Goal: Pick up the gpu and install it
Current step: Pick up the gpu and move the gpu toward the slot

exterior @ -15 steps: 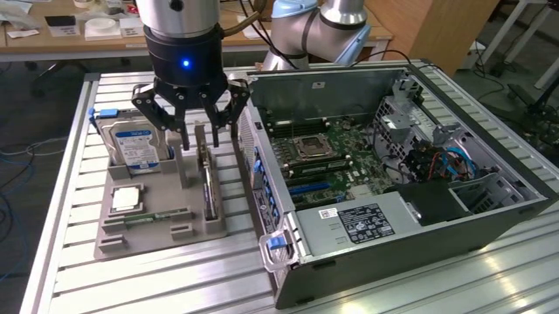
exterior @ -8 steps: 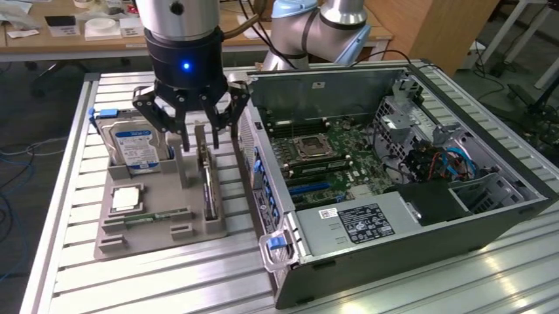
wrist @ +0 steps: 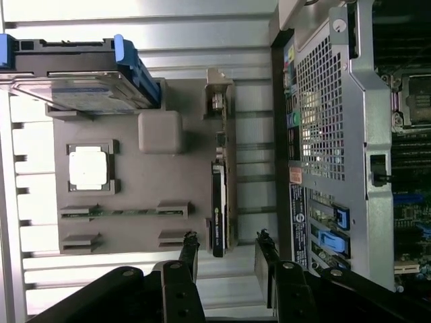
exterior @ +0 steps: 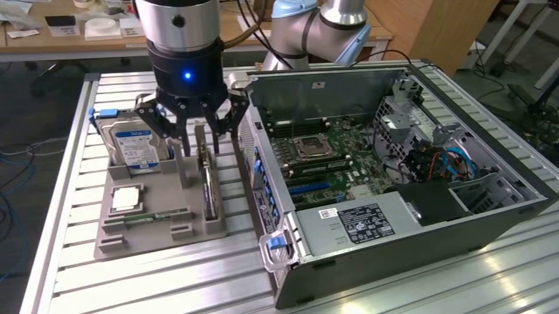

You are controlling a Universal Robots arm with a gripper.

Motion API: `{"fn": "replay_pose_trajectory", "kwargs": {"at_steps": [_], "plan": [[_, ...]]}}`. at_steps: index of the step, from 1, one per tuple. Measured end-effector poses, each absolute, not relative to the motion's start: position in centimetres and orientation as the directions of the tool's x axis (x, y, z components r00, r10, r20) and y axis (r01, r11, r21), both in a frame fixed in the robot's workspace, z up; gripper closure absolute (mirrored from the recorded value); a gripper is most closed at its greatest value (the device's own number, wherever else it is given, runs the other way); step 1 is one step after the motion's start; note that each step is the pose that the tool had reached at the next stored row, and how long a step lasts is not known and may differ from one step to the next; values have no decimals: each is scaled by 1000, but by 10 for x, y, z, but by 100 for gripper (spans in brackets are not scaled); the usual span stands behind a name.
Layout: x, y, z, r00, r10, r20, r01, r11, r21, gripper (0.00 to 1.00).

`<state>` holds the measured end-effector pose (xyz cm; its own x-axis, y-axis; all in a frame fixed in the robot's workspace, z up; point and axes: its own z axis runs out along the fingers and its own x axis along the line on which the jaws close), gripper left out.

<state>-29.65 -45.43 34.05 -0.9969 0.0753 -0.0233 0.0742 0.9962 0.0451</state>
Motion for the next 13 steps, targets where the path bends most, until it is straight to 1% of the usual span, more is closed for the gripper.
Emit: {"fn": "replay_pose_trajectory", "kwargs": {"at_steps": [13], "plan": [[-296, -454, 333, -997, 75, -23, 74, 996, 45, 53]]}}
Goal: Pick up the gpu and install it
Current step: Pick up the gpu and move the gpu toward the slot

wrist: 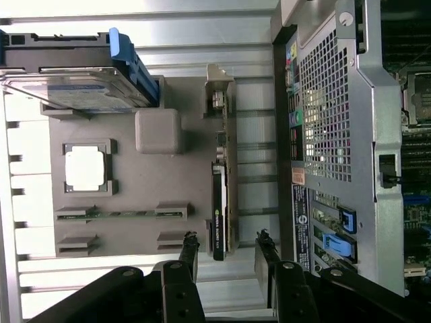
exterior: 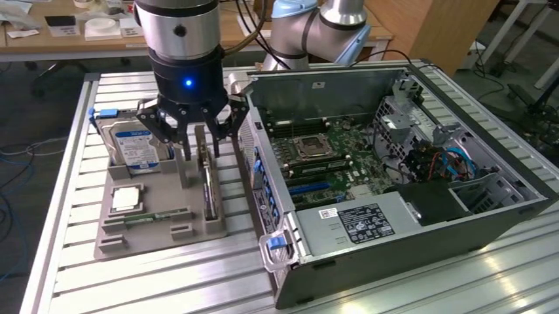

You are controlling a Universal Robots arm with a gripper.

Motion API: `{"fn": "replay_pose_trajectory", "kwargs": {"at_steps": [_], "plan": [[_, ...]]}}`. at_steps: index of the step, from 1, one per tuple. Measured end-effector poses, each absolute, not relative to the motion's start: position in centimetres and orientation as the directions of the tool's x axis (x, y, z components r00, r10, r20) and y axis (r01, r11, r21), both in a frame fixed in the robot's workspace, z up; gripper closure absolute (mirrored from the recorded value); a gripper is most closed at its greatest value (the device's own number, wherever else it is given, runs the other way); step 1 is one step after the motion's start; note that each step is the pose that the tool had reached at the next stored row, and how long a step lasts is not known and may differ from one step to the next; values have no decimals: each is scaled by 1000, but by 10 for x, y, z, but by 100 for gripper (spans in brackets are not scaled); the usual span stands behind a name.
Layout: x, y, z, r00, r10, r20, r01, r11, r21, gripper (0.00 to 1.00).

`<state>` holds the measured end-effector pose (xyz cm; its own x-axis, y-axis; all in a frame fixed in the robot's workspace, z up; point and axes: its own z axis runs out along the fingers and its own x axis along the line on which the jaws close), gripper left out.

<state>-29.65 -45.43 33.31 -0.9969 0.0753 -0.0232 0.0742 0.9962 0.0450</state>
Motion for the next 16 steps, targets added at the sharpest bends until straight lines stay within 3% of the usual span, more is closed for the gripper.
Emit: {"fn": "replay_pose_trajectory", "kwargs": {"at_steps": [16], "plan": [[-296, -454, 325, -997, 75, -23, 74, 996, 45, 53]]}}
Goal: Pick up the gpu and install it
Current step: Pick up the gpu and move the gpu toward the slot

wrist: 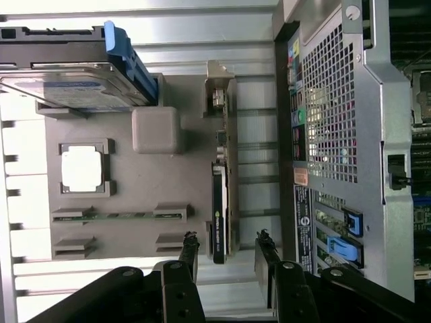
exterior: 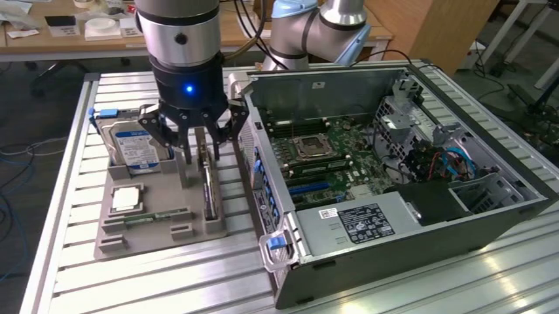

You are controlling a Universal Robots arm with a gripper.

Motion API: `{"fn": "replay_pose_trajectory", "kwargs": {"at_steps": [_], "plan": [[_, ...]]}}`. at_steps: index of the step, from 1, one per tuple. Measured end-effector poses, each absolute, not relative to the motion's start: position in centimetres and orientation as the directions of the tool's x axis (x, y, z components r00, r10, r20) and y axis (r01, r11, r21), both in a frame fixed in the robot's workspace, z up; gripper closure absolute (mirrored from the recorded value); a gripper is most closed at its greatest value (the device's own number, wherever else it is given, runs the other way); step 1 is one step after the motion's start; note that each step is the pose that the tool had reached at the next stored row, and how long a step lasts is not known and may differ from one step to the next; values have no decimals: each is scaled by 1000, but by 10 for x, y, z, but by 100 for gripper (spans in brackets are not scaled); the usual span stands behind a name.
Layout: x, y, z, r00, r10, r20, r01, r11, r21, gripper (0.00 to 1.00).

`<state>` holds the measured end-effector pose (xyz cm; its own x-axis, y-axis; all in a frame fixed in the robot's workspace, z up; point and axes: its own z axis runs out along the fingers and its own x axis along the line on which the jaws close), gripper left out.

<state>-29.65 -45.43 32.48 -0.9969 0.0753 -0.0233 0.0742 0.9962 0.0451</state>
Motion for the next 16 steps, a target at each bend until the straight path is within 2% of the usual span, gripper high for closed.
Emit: {"fn": "replay_pose_trajectory", "kwargs": {"at_steps": [16], "plan": [[-296, -454, 319, -997, 75, -23, 74, 996, 45, 53]]}}
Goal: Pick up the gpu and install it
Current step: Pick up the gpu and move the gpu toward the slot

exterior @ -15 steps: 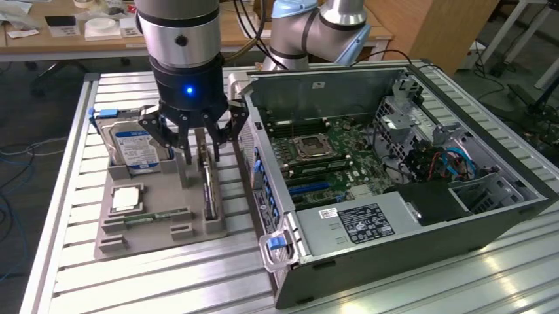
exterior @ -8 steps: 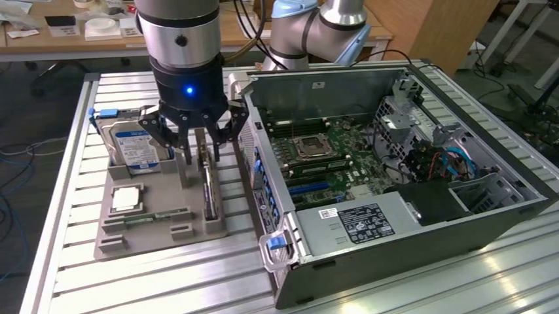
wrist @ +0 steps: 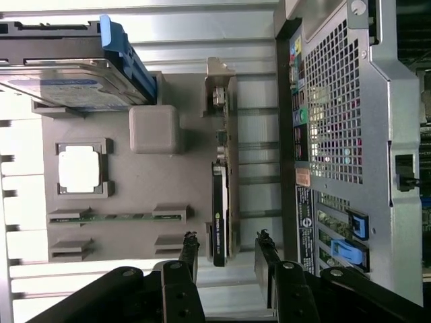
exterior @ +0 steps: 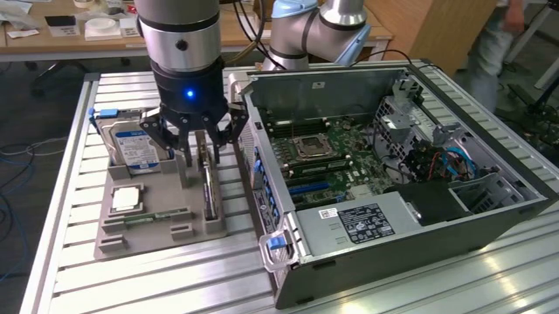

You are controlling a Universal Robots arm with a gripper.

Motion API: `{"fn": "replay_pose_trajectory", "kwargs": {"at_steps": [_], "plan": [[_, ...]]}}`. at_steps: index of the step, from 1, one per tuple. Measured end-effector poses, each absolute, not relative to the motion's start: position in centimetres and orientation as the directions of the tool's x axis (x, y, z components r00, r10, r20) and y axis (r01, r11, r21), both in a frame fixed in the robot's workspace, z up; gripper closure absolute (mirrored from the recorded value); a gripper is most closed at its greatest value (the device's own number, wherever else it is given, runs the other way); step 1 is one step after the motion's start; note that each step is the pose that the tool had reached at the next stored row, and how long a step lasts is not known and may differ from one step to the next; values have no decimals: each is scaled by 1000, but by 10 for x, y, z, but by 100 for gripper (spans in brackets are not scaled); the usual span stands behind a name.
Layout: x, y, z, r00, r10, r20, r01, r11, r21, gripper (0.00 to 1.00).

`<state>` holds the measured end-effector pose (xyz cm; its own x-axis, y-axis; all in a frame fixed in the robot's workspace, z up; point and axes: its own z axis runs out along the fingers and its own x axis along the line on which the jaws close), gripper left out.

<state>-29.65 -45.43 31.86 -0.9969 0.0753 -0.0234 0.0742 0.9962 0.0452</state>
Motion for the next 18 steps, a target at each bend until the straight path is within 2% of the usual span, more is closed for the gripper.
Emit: {"fn": "replay_pose_trajectory", "kwargs": {"at_steps": [18], "plan": [[-296, -454, 312, -997, 75, -23, 74, 996, 45, 53]]}}
